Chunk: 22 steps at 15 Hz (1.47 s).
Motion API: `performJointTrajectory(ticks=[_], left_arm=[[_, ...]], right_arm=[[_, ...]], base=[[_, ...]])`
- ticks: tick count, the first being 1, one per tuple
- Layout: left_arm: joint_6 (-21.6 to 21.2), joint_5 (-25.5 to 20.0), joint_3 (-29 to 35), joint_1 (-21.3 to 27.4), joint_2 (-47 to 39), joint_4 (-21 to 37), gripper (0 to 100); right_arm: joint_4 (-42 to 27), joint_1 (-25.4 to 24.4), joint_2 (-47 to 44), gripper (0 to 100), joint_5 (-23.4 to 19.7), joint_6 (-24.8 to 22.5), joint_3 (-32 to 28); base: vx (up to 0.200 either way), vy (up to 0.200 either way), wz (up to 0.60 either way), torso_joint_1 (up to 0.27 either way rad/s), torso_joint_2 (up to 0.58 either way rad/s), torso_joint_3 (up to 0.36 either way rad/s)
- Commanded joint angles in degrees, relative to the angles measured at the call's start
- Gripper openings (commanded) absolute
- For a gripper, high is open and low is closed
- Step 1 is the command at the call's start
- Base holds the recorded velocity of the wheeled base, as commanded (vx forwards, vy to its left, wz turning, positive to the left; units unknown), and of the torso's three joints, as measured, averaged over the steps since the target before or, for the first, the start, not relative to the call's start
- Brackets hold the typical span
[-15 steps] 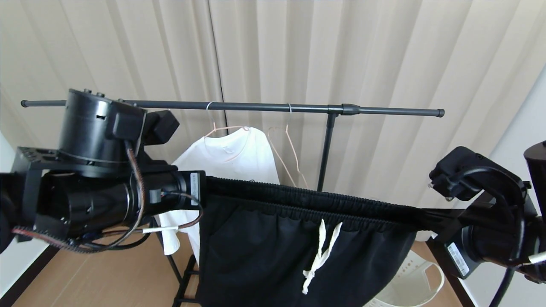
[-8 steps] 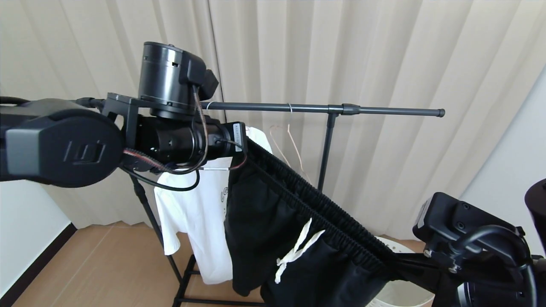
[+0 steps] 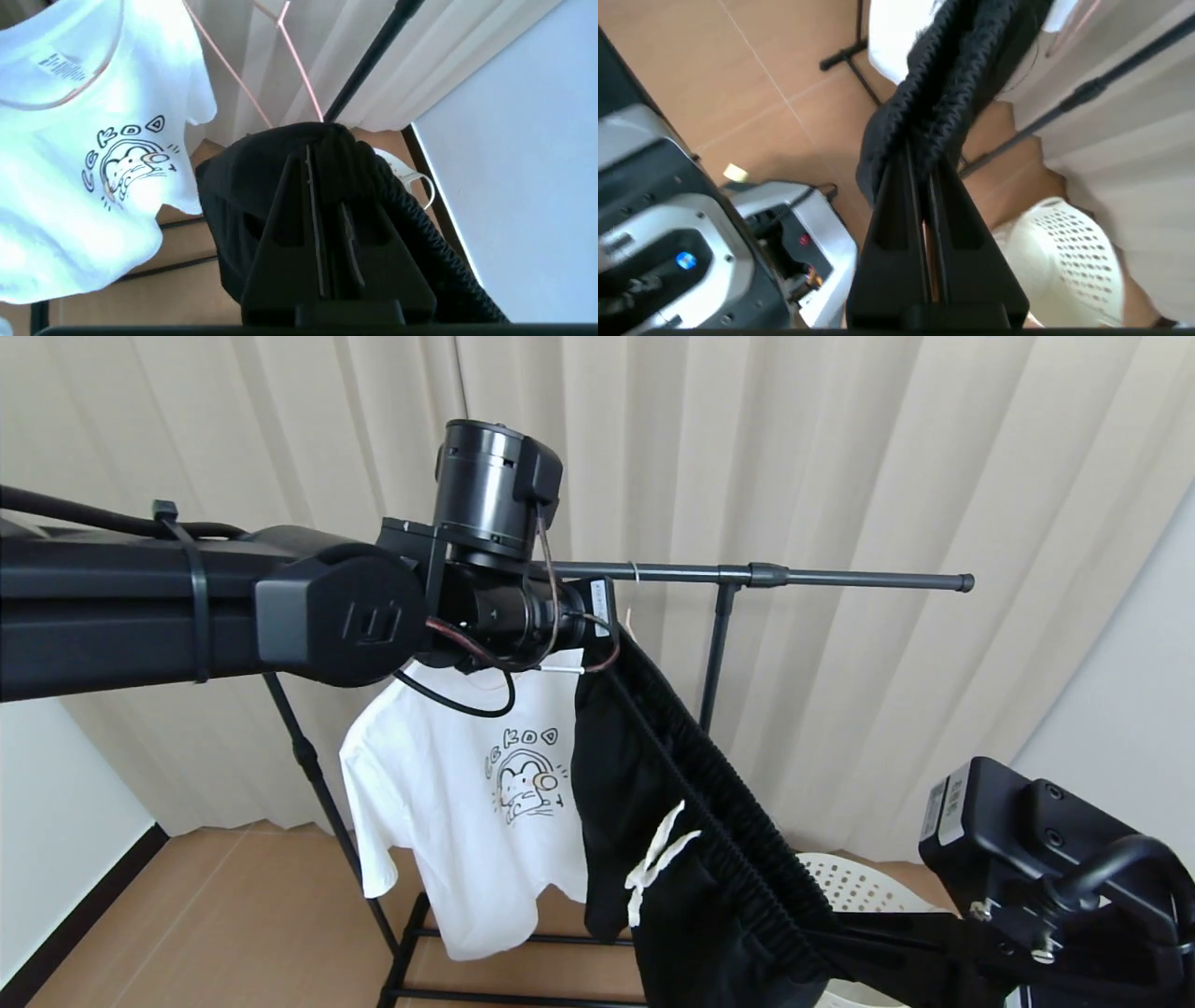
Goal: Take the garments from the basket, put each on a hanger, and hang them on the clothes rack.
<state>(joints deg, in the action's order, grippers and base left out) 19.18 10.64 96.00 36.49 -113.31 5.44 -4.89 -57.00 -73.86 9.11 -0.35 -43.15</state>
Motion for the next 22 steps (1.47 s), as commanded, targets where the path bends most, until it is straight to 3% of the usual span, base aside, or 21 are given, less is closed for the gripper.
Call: performJointTrajectory(ticks=[1,5,8,10,13,14,15,17,19,22], left_arm=[[0.16,-0.01,5.16,1.48,-4.37,1.68,0],[0.25,0.08,8.94,2.89,-6.22,5.29,0],[0.25,0.43,7.01,2.36,-2.97,9.33,0],[0.25,0.43,4.99,0.69,1.51,13.9,0],[-1.51,-0.1,-5.39,-2.91,12.15,17.15,0],[-4.41,-0.18,-12.33,-3.62,18.3,17.24,0],[-6.96,-0.18,-18.39,-3.53,22.34,17.24,0],[-10.04,-0.18,-25.86,-3.0,26.3,17.15,0],[-9.95,-0.1,-32.28,1.22,28.5,17.06,0],[-6.08,-0.18,-37.82,9.83,28.32,16.8,0]], right_arm=[[0.49,-1.8,-0.76,0,0.12,0.18,0.97],[2.08,-2.41,-0.58,0,0.3,0.09,1.85],[1.72,-2.32,0.03,0,0.83,-0.17,2.2],[1.2,-1.8,1.27,0,2.06,-2.99,2.55],[1.37,4.44,0.91,0,9.17,-5.45,2.46],[2.08,5.94,-0.93,0,14.8,-5.45,1.76],[2.08,6.03,-2.43,0,17.7,-5.27,0.35],[2.16,7.7,-5.68,0,18.49,-5.01,-3.6],[4.71,11.21,-10.86,0,18.14,-5.01,-9.84],[12.62,14.46,-20.27,0,18.14,-3.87,-15.82]], base=[[0.0,0.0,0.0,0.0,0.0,0.0],[0.0,0.0,0.0,0.0,0.0,0.0],[0.0,0.0,0.0,0.0,0.0,0.0],[0.0,0.0,0.0,0.0,0.0,0.0],[0.0,0.0,0.0,0.0,0.0,0.0],[0.0,0.0,0.0,0.0,0.0,0.0],[0.0,0.0,0.0,0.0,0.0,0.0],[0.0,0.0,0.0,0.0,0.0,0.0],[0.0,0.0,0.0,0.0,0.0,0.0],[0.0,0.0,0.0,0.0,0.0,0.0]])
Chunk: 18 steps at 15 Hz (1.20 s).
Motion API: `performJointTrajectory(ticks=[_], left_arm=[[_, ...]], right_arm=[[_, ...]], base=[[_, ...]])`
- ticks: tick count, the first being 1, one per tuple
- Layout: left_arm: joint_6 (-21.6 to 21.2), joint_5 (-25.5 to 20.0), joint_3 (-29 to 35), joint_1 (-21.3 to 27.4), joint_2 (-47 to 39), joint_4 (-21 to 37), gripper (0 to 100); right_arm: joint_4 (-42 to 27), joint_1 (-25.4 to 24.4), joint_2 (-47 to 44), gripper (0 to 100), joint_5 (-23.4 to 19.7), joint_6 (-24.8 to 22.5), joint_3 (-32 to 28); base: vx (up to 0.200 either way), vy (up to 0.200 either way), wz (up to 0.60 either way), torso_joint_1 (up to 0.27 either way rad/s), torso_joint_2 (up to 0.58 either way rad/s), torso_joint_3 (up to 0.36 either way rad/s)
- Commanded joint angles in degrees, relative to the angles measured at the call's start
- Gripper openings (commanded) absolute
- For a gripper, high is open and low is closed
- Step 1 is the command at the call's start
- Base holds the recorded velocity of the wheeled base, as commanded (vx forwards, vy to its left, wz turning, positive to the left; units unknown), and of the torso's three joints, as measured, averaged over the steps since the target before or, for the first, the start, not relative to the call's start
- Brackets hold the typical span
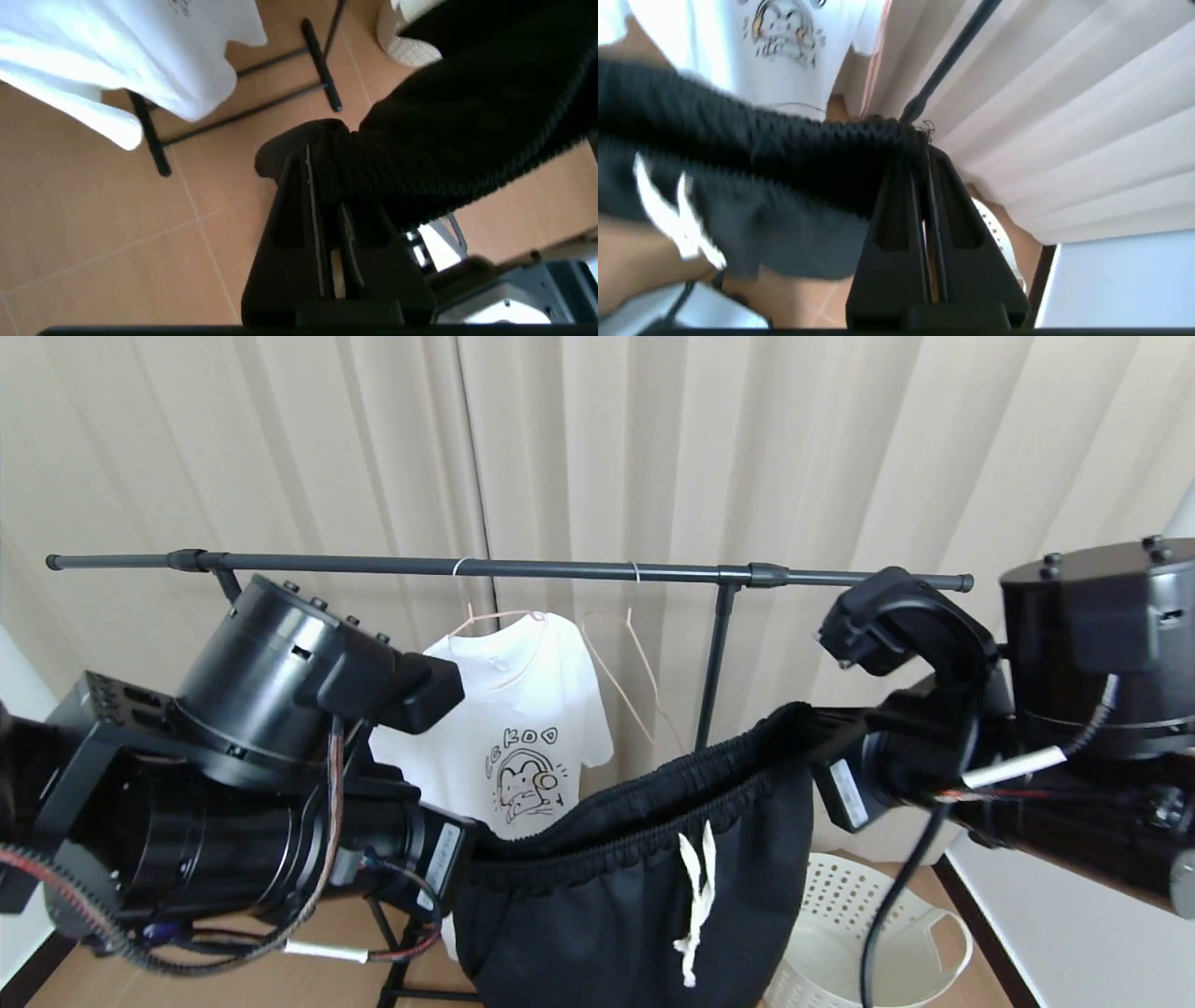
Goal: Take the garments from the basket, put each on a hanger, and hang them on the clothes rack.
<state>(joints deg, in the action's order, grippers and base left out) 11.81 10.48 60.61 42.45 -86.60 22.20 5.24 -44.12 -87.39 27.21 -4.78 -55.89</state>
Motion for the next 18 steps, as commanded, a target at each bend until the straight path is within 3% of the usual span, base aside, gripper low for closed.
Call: performJointTrajectory(ticks=[1,3,5,7,11,13,18], left_arm=[[3.83,-0.02,-2.16,7.12,0.73,-0.05,0],[8.58,-1.52,-0.58,10.99,-3.13,-1.11,0],[14.2,-5.91,2.93,12.92,-7.09,-3.13,0],[19.04,-7.67,7.24,13.28,-10.69,-3.48,0],[19.65,-7.94,8.38,14.15,-12.1,-3.39,0],[19.56,-7.76,6.8,13.8,-10.43,-3.13,0],[18.51,-7.32,3.11,5.36,-5.6,-3.48,0]], right_arm=[[5.57,1.58,-9.2,0,0.04,1.18,-4.22],[11.46,1.58,-12.71,0,0.04,2.05,-5.72],[16.73,1.58,-14.82,0,0.04,3.9,-7.21],[17.26,1.49,-15.7,0,0.04,6.27,-8.44],[17.26,1.67,-13.94,0,-0.05,8.03,-8.18],[17.08,3.78,-10.43,0,0.12,9.44,-5.19],[17.43,8.87,3.46,0,-0.05,13.39,11.77]], base=[[0.0,0.0,0.0,0.0,0.0,0.0],[0.0,0.0,0.0,0.0,0.0,0.0],[0.0,0.0,0.0,0.0,0.0,0.0],[0.0,0.0,0.0,0.0,0.0,0.0],[0.0,0.0,0.0,0.0,0.0,0.0],[0.0,0.0,0.0,0.0,0.0,0.0],[0.0,0.0,0.0,0.0,0.0,0.0]])
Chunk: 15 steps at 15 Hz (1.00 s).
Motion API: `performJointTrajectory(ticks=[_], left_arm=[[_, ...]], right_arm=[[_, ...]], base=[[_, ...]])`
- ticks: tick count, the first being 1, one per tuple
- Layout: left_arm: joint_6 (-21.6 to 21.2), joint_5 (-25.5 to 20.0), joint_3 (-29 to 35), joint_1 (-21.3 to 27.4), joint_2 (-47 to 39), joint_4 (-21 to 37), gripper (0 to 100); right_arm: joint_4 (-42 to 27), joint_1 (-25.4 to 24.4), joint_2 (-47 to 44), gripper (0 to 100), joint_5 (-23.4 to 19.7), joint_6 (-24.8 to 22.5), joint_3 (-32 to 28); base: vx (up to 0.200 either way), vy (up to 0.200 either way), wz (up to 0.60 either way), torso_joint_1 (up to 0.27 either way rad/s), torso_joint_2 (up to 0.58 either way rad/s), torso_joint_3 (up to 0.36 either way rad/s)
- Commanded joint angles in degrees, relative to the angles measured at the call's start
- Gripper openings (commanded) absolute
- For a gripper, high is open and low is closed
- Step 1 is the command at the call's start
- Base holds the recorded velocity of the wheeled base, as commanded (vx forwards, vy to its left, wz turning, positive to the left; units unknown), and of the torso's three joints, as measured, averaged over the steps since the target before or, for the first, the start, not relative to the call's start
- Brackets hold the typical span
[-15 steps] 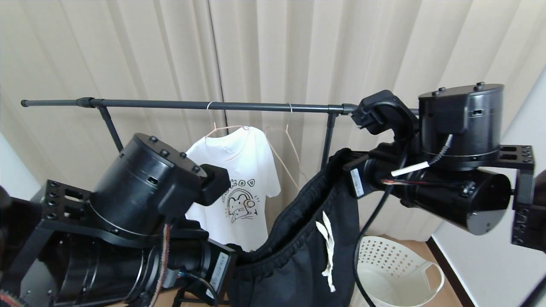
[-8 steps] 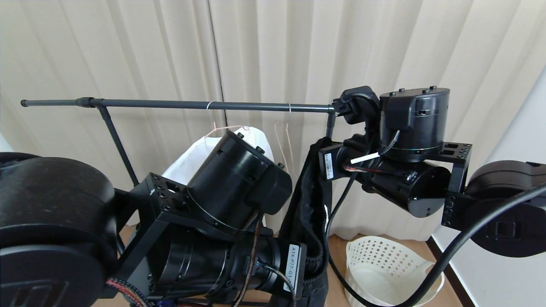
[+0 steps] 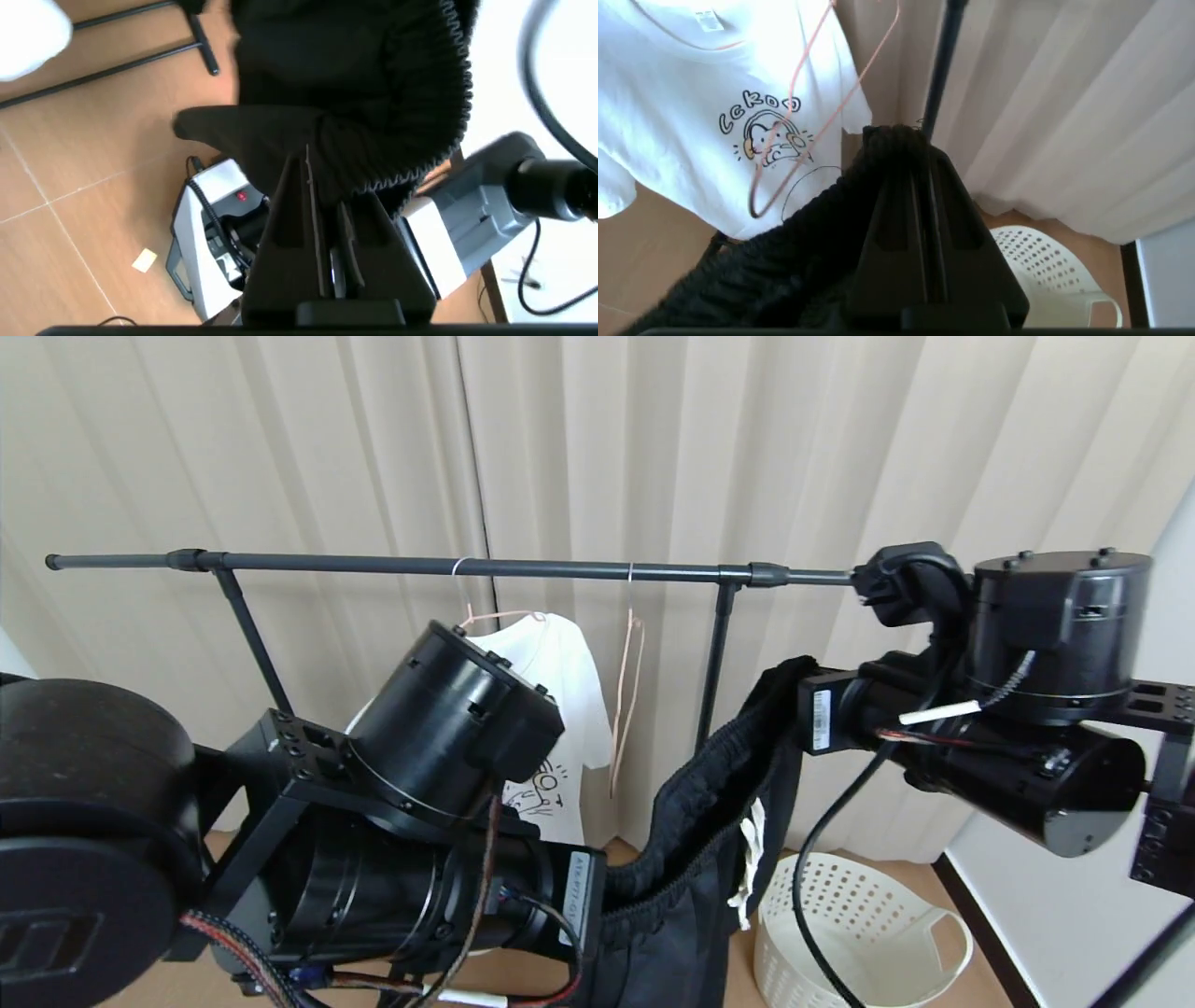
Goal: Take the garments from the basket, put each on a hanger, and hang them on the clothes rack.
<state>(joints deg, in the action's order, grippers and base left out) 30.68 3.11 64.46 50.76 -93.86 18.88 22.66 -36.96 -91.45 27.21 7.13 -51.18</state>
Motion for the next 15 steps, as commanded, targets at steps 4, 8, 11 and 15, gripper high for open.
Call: performJointTrajectory(ticks=[4,8,11,15], left_arm=[[-3.26,0.23,1.19,-6.03,-1.51,-2.62,0],[-10.73,1.11,2.86,-7.78,-4.32,-2.98,100],[-14.6,5.24,1.63,-8.13,-3.09,-2.89,100],[-15.74,5.33,-0.3,-8.22,-0.36,-2.98,100]], right_arm=[[-0.6,1.37,9.01,0,0.65,0.78,8.64],[-0.07,1.1,8.92,0,0.48,0.43,7.93],[-0.16,1.1,6.73,0,0.12,0.34,4.68],[-0.07,2.95,5.58,0,0.12,-0.36,4.51]], base=[[0.0,0.0,0.0,0.0,0.0,0.0],[0.0,0.0,0.0,0.0,0.0,0.0],[0.0,0.0,0.0,0.0,0.0,0.0],[0.0,0.0,0.0,0.0,0.0,0.0]])
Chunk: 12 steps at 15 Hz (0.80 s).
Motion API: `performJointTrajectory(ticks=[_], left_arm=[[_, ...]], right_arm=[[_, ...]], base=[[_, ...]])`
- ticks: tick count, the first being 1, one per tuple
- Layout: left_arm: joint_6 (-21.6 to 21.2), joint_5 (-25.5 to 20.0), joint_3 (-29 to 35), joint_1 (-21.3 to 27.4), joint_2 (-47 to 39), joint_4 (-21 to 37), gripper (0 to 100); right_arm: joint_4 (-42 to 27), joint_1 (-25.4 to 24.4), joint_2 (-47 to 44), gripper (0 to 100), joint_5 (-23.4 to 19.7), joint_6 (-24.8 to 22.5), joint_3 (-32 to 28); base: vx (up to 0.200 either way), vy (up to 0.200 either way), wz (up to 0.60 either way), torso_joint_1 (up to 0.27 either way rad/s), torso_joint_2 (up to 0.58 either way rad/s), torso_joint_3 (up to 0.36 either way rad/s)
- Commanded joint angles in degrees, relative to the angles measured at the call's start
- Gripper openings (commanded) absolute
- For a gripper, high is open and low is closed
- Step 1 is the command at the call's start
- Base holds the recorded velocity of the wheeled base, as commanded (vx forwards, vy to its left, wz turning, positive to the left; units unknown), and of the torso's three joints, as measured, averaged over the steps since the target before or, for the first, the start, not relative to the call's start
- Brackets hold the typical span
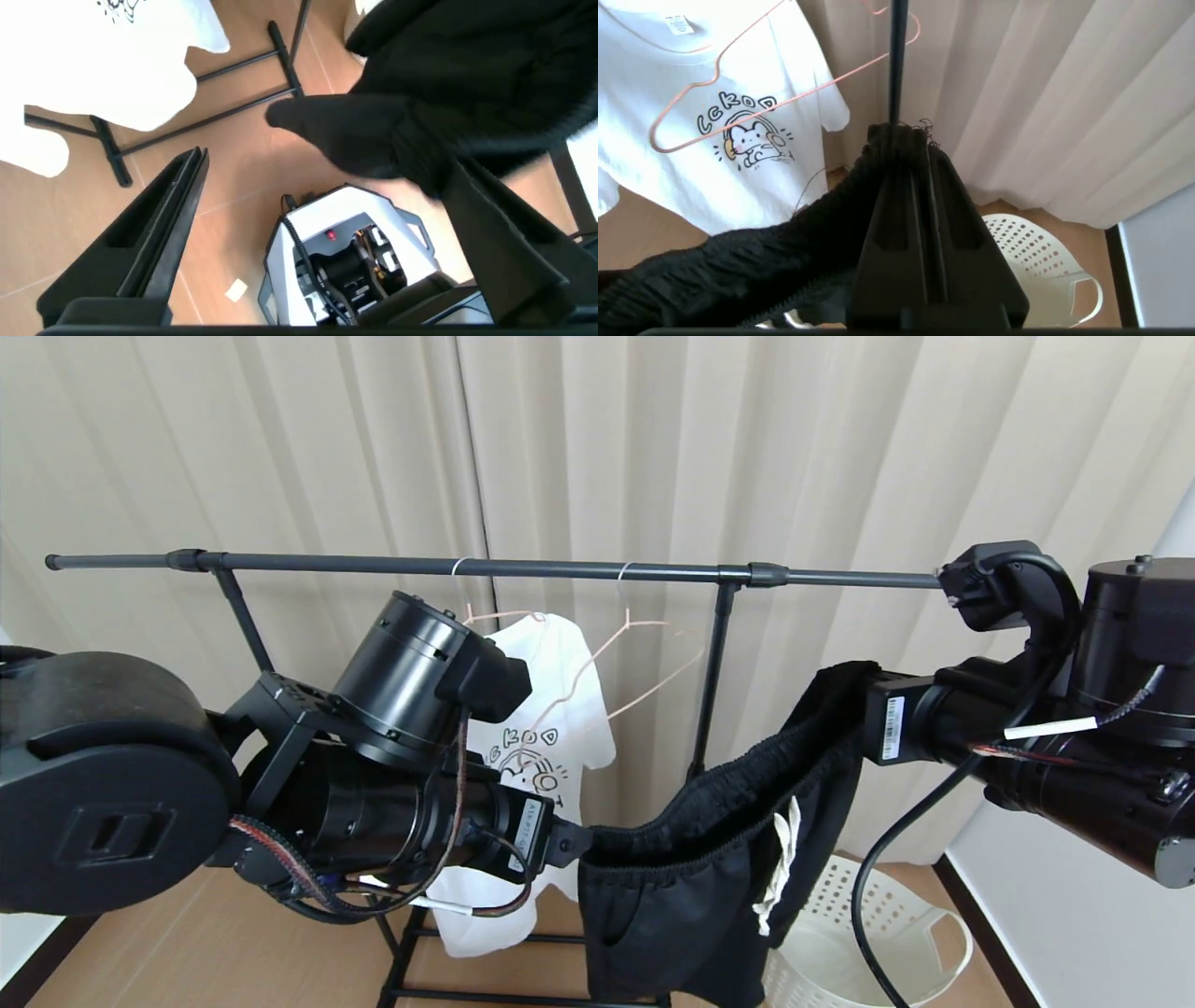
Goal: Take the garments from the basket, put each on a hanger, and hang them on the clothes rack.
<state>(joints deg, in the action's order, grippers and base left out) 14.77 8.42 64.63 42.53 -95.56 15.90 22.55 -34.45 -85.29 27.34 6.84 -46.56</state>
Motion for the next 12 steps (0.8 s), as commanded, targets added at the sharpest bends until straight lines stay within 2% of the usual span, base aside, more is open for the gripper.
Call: performJointTrajectory(ticks=[1,5,7,10,12], left_arm=[[0.17,-0.07,-1.27,0.01,2.13,0.01,100],[0.25,0.01,-3.99,-0.17,4.95,-0.16,100],[-0.45,0.01,-4.25,-3.33,5.12,-1.31,100],[-8.8,-0.51,-1.44,-10.37,2.49,-6.93,100],[-10.56,-0.69,1.2,-12.56,-3.4,-12.82,100]], right_arm=[[0.04,0.44,-0.32,0,-0.01,-0.07,-0.11],[-0.05,0.61,1.0,0,-0.01,-1.3,0.24],[-0.05,1.58,1.79,0,-0.1,-2.8,0.76],[-0.05,3.16,1.97,0,-0.19,-4.11,1.03],[-0.05,3.16,1.7,0,-0.19,-4.11,1.47]], base=[[0.0,0.0,0.0,0.0,0.0,0.0],[0.0,0.0,0.0,0.0,0.0,0.0],[0.0,0.0,0.0,0.0,0.0,0.0],[0.0,0.0,0.0,0.0,0.0,0.0],[0.0,0.0,0.0,0.0,0.0,0.0]])
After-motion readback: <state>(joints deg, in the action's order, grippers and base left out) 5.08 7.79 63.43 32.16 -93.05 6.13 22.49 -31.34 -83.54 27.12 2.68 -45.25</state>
